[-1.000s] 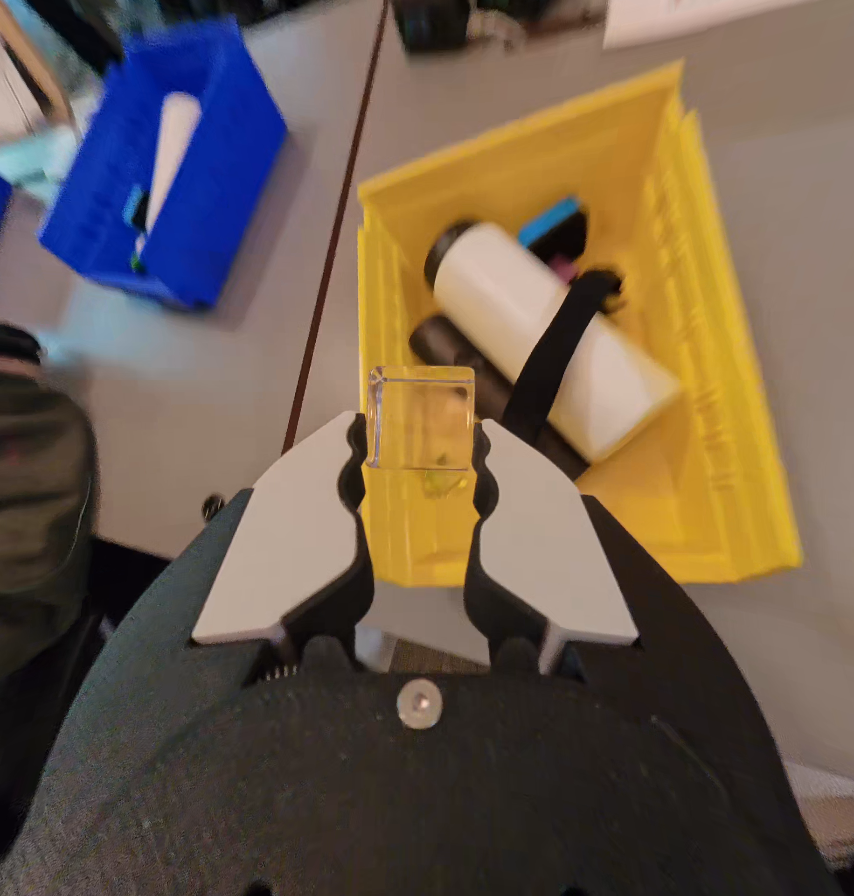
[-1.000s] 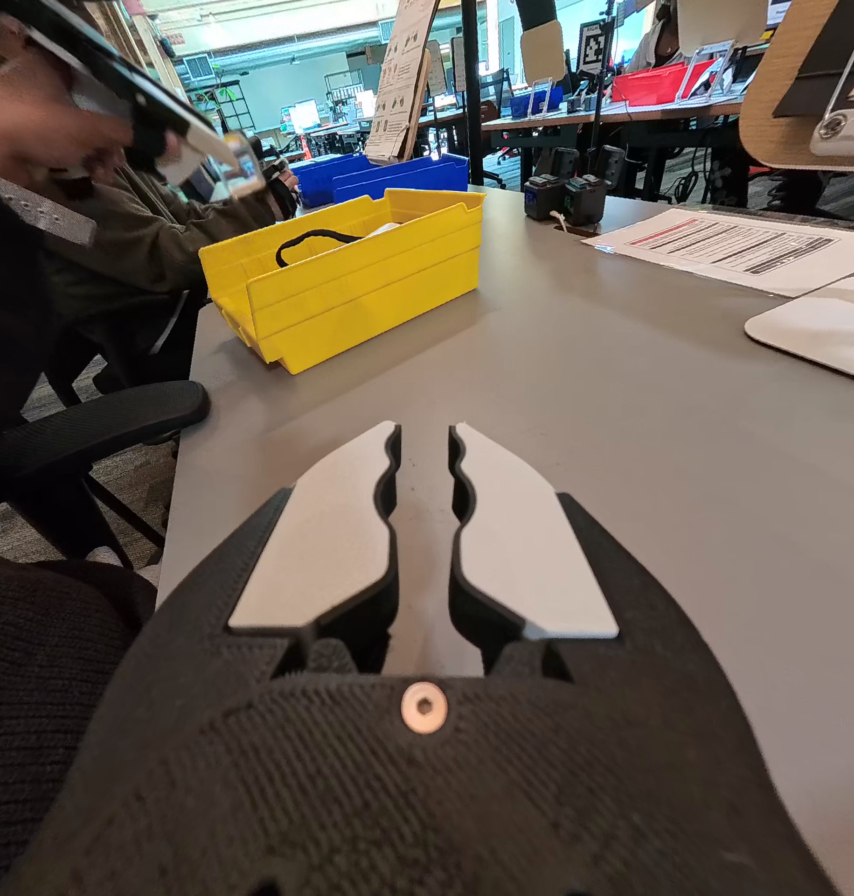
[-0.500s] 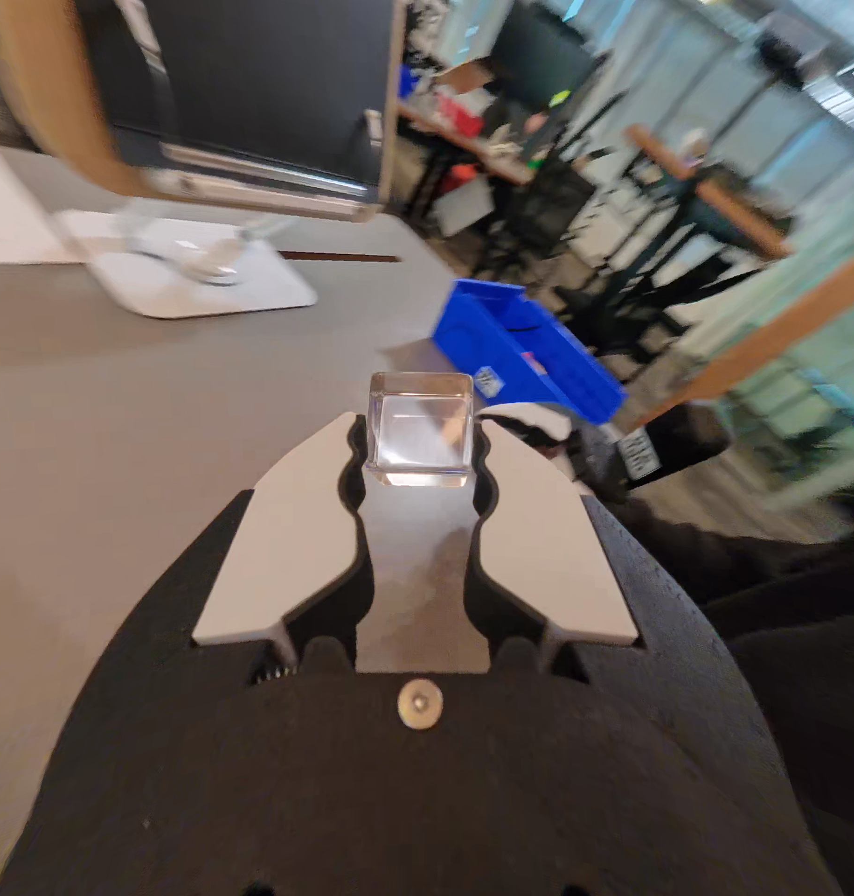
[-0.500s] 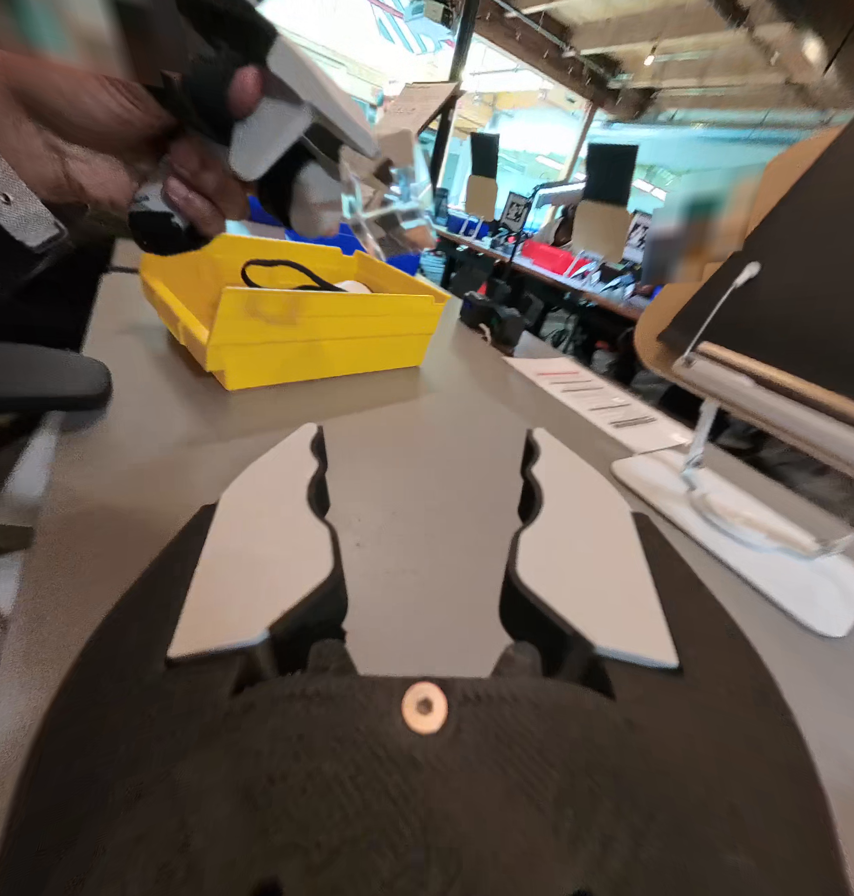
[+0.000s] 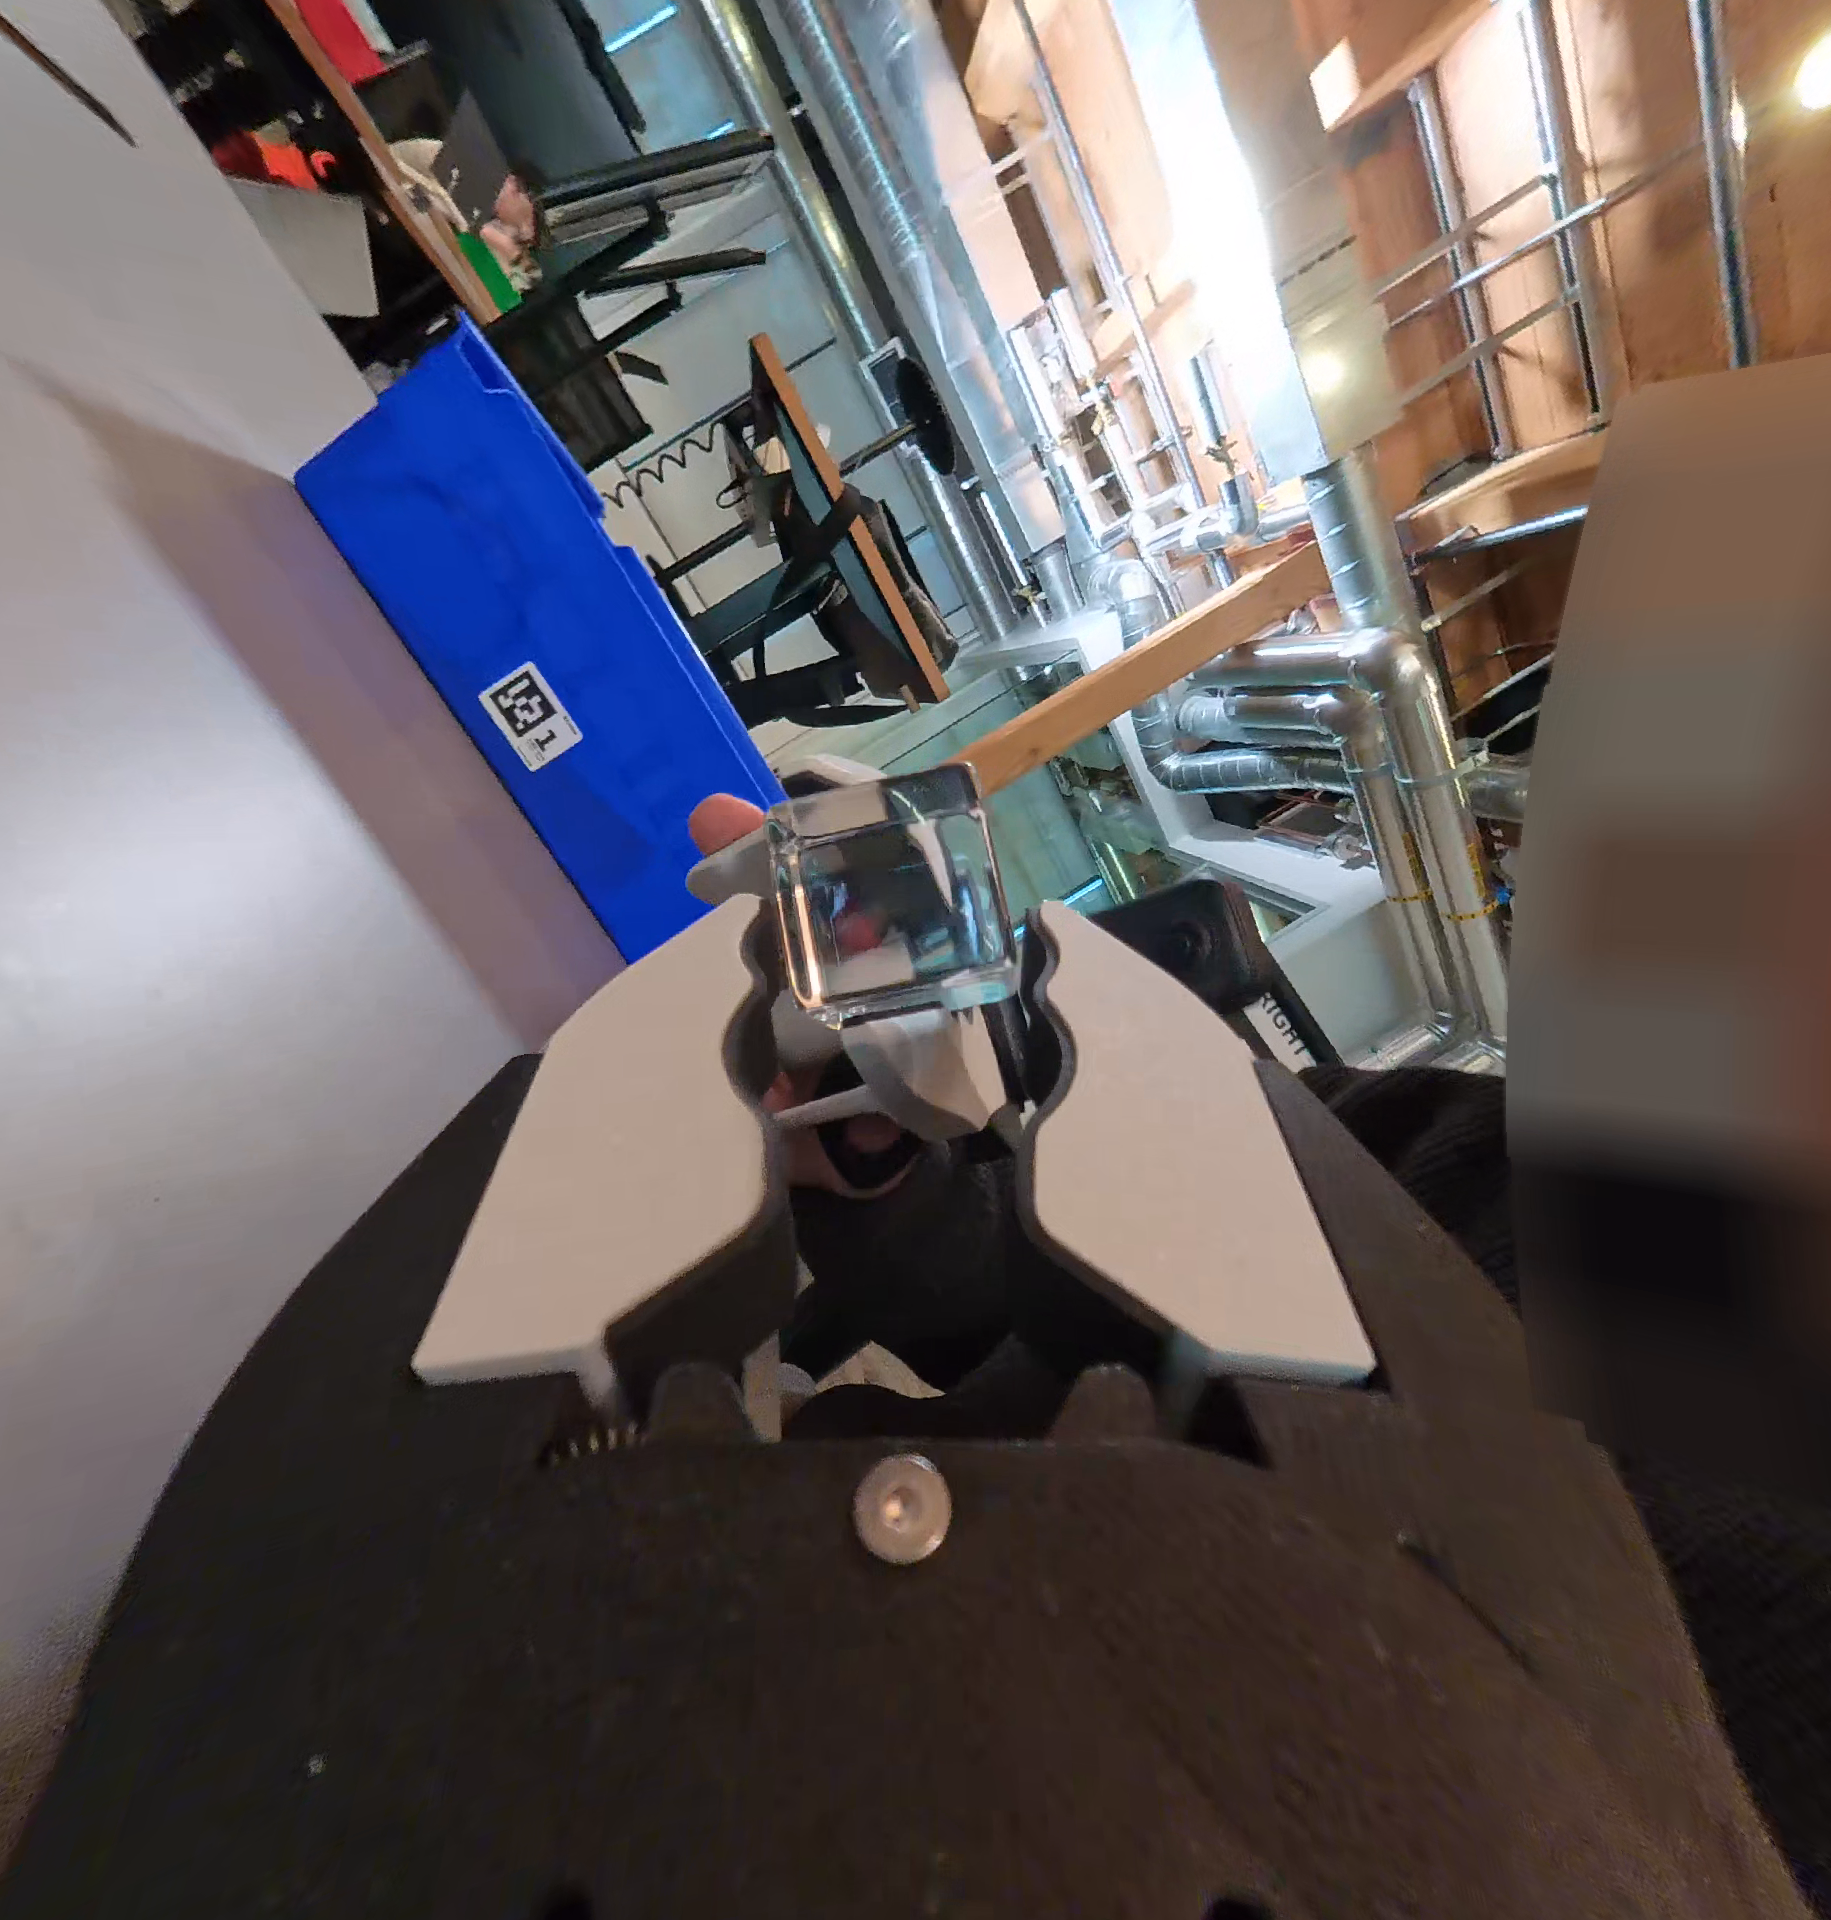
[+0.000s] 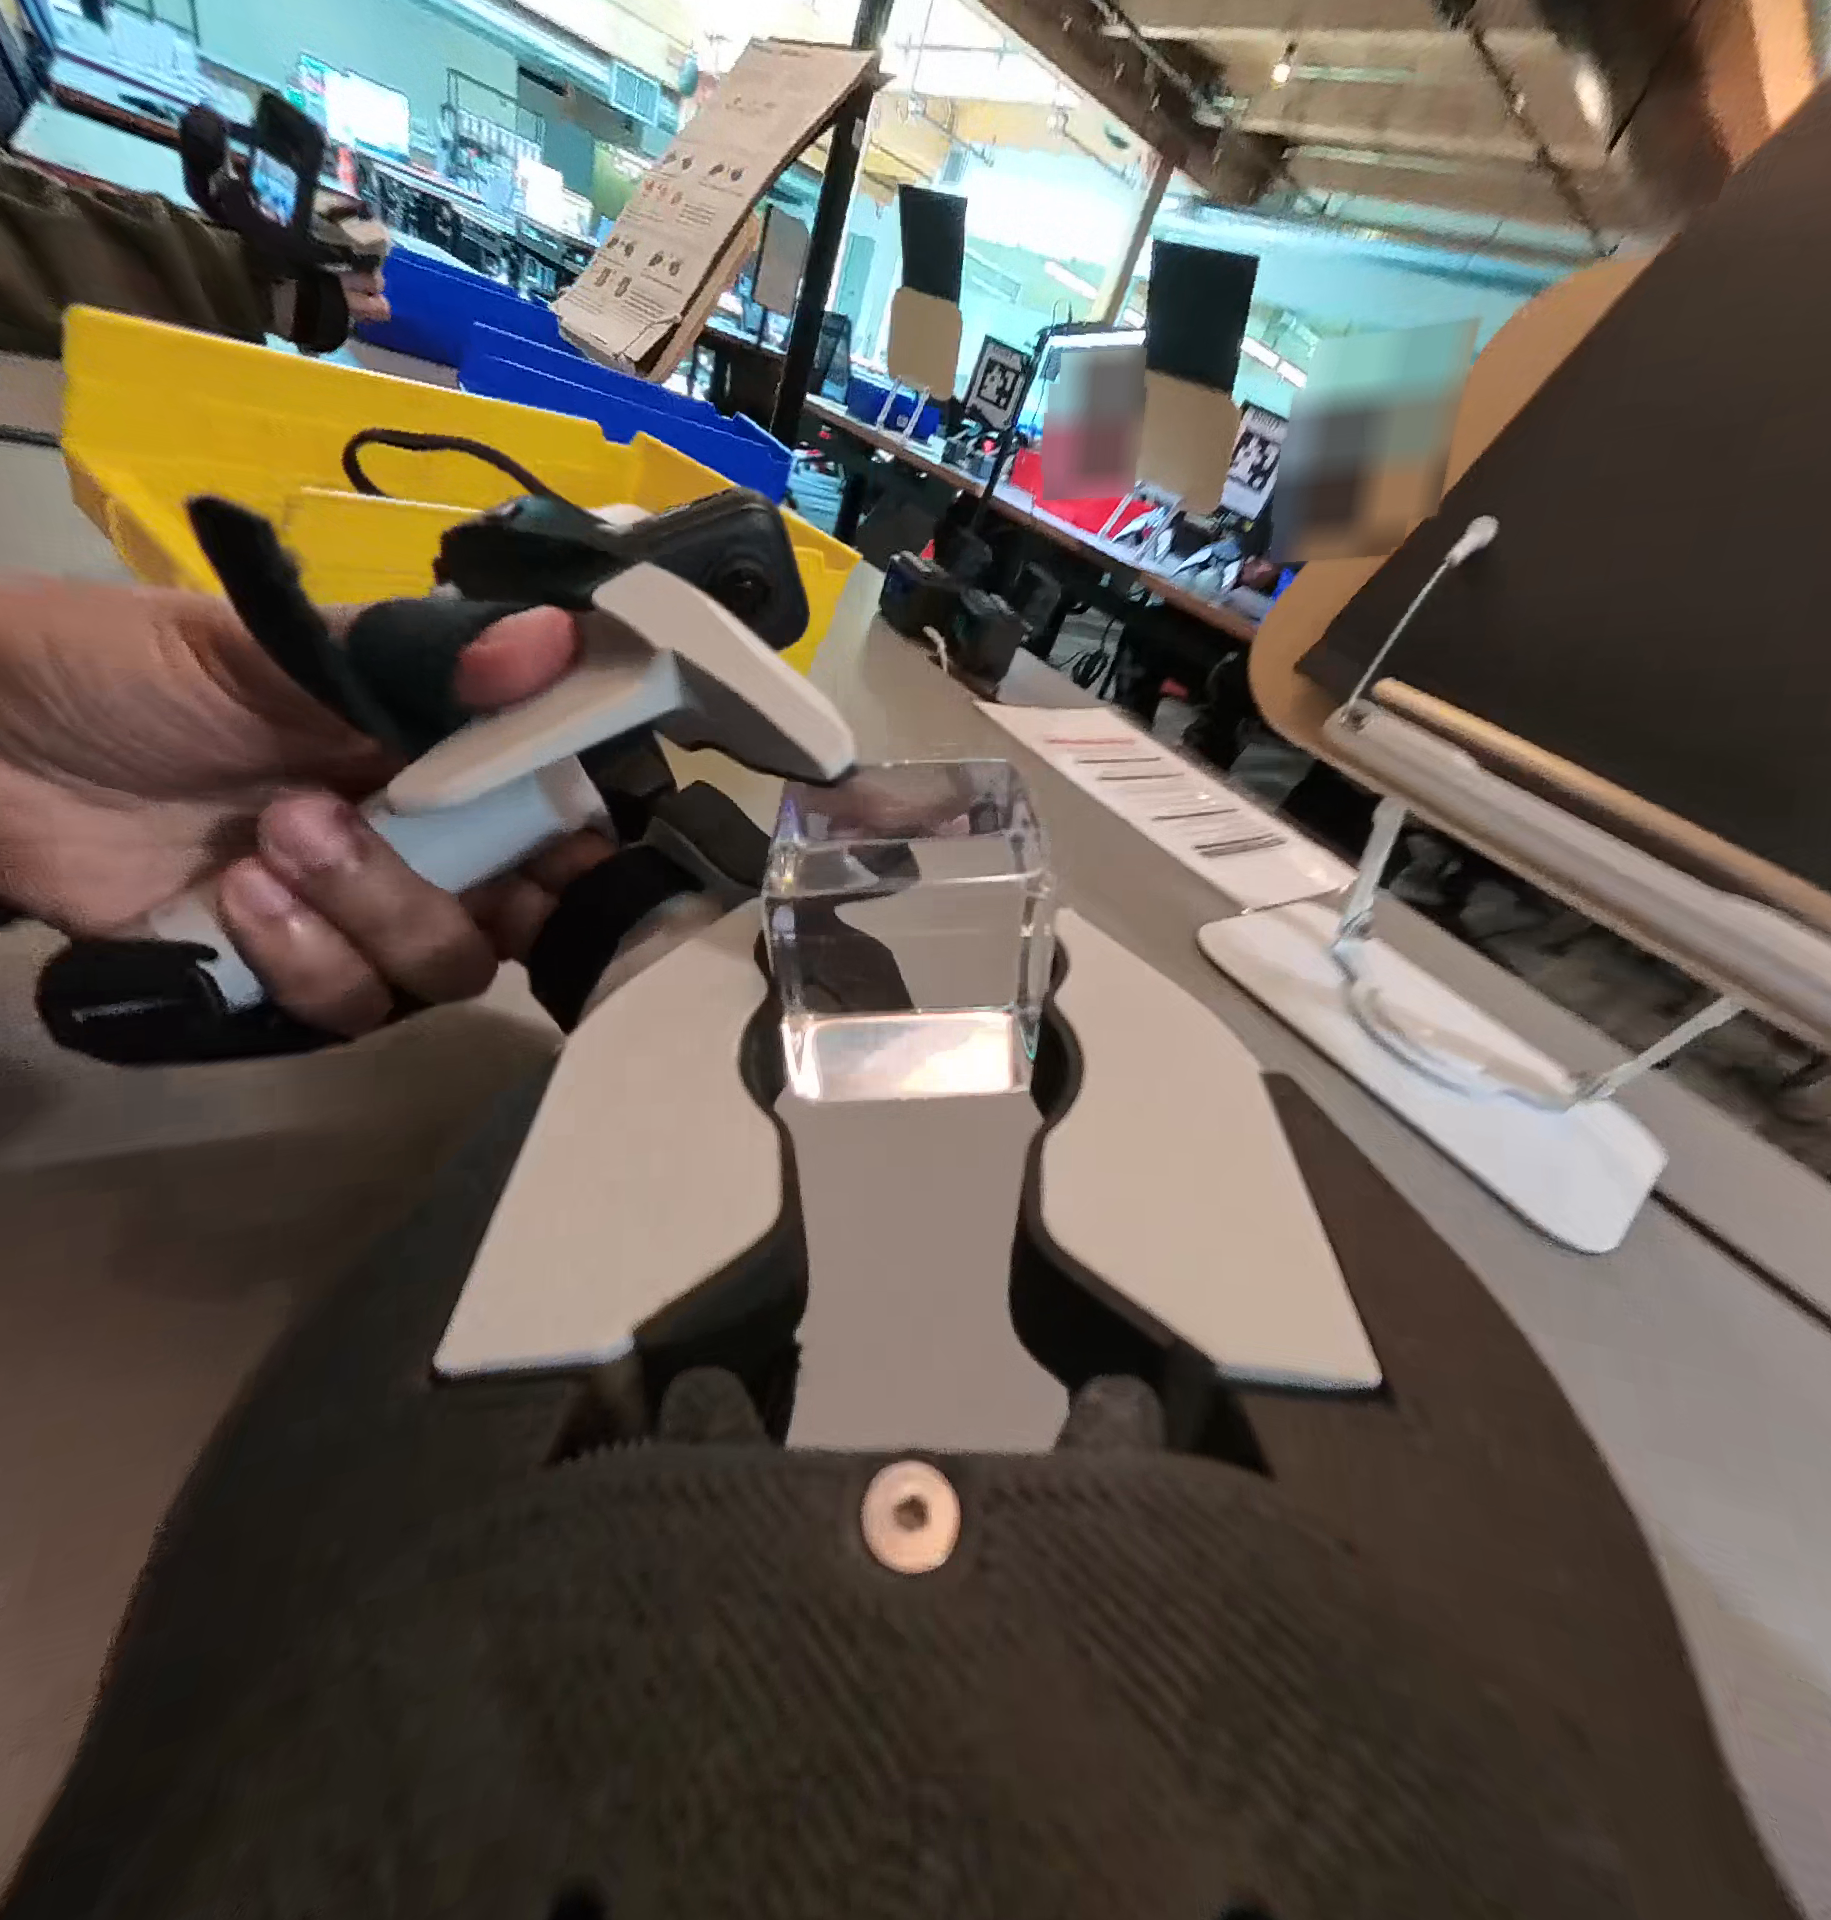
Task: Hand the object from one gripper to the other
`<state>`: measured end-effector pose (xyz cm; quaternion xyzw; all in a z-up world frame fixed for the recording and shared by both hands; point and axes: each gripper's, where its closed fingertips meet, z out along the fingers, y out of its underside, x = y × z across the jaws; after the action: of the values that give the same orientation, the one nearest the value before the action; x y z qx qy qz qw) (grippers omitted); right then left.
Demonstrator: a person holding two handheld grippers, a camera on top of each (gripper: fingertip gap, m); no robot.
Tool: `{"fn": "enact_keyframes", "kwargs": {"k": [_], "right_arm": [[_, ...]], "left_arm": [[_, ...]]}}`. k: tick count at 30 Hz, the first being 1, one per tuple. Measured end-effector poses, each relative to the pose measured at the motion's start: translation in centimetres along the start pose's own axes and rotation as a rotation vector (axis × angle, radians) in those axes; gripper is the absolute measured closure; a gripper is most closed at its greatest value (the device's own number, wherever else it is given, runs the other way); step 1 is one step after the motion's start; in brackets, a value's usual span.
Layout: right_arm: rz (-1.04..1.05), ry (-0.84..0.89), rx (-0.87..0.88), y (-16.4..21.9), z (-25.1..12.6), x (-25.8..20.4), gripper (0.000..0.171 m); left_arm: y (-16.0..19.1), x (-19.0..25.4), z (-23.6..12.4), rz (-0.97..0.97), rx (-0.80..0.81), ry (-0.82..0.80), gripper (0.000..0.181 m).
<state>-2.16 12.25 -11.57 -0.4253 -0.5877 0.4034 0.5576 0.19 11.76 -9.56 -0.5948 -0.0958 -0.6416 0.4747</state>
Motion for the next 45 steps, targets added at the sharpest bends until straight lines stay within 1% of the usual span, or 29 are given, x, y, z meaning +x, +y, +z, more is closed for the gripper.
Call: {"fn": "enact_keyframes", "kwargs": {"k": [1, 4, 6, 9, 10, 11, 12, 13, 14, 15, 17, 19, 20, 23, 24, 26, 29, 30, 31, 33, 34, 35, 38, 40, 45], "right_arm": [[0.038, -0.014, -0.005, 0.1, 0.0, 0.1, 0.126], [0.206, -0.075, -0.012, 0.4, -0.2, 0.4, 0.126], [0.383, -0.161, -0.020, 0.7, -0.5, 0.4, 0.126], [0.692, -0.324, 0.020, 0.3, -1.1, 0.4, 0.125], [0.790, -0.373, 0.041, 0.1, -1.2, 0.5, 0.126], [0.879, -0.417, 0.051, 0.1, -1.3, 0.6, 0.126], [0.949, -0.459, 0.054, 0.1, -1.4, 0.6, 0.126], [1.000, -0.513, 0.045, 0.2, -1.5, 0.4, 0.126], [1.035, -0.579, 0.014, 0.4, -1.7, -0.1, 0.126], [1.057, -0.637, -0.028, 0.7, -1.9, -0.7, 0.126], [1.066, -0.713, -0.098, 1.2, -2.3, -1.6, 0.126], [1.096, -0.762, -0.124, 1.2, -2.6, -2.2, 0.126], [1.122, -0.784, -0.123, 1.1, -2.7, -2.4, 0.126], [1.209, -0.862, -0.139, 0.7, -3.0, -3.0, 0.125], [1.233, -0.887, -0.160, 0.8, -3.2, -3.3, 0.125], [1.290, -0.928, -0.221, 1.5, -3.3, -4.0, 0.125], [1.357, -0.953, -0.268, 2.0, -3.3, -4.4, 0.126], [1.366, -0.958, -0.269, 2.0, -3.3, -4.5, 0.126], [1.369, -0.959, -0.267, 2.0, -3.3, -4.4, 0.125], [1.371, -0.966, -0.271, 2.0, -3.4, -4.5, 0.125], [1.380, -0.968, -0.264, 2.0, -3.4, -4.4, 0.125], [1.386, -0.962, -0.251, 1.9, -3.3, -4.3, 0.124], [1.394, -0.890, -0.178, 1.6, -2.6, -3.5, 0.102], [1.384, -0.814, -0.131, 1.8, -2.1, -2.3, 0.095], [1.249, -0.500, -0.043, 3.1, -1.3, 2.0, 0.097]], "left_arm": [[-0.1, 0.0, 0.0, 0.011, 0.004, 0.017, 0.133], [-0.6, -0.5, -0.3, 0.064, 0.041, 0.015, 0.105], [-0.9, -0.5, -0.4, 0.148, 0.054, 0.005, 0.098], [-0.1, -0.5, -0.1, 0.332, -0.021, -0.053, 0.089], [0.2, -1.0, 0.0, 0.419, -0.045, -0.109, 0.085], [0.1, -1.7, 0.0, 0.517, -0.055, -0.190, 0.074], [-0.2, -2.7, -0.2, 0.634, -0.052, -0.297, 0.060], [-0.7, -3.8, -0.6, 0.759, -0.052, -0.417, 0.050], [-1.0, -4.4, -0.9, 0.880, -0.067, -0.509, 0.045], [-1.0, -4.5, -0.9, 0.988, -0.096, -0.560, 0.041], [-0.5, -4.1, -0.6, 1.151, -0.152, -0.590, 0.043], [1.1, -3.5, 0.3, 1.256, -0.204, -0.533, 0.045], [2.0, -3.5, 0.7, 1.295, -0.244, -0.508, 0.048], [4.3, -3.7, 1.4, 1.401, -0.363, -0.463, 0.070], [4.8, -3.8, 1.5, 1.414, -0.386, -0.458, 0.076], [5.3, -4.2, 1.6, 1.404, -0.414, -0.465, 0.080], [5.2, -3.9, 1.7, 1.390, -0.399, -0.448, 0.090], [5.2, -3.7, 1.7, 1.387, -0.388, -0.440, 0.096], [5.2, -3.5, 1.7, 1.383, -0.385, -0.428, 0.107], [5.0, -3.1, 1.4, 1.367, -0.386, -0.412, 0.134], [5.1, -3.1, 1.4, 1.349, -0.393, -0.397, 0.135], [5.1, -3.1, 1.3, 1.328, -0.396, -0.395, 0.135], [5.0, -3.3, 1.3, 1.312, -0.406, -0.411, 0.135], [4.8, -3.8, 1.1, 1.334, -0.417, -0.461, 0.135], [3.7, -6.0, 0.0, 1.408, -0.485, -0.658, 0.136]]}}
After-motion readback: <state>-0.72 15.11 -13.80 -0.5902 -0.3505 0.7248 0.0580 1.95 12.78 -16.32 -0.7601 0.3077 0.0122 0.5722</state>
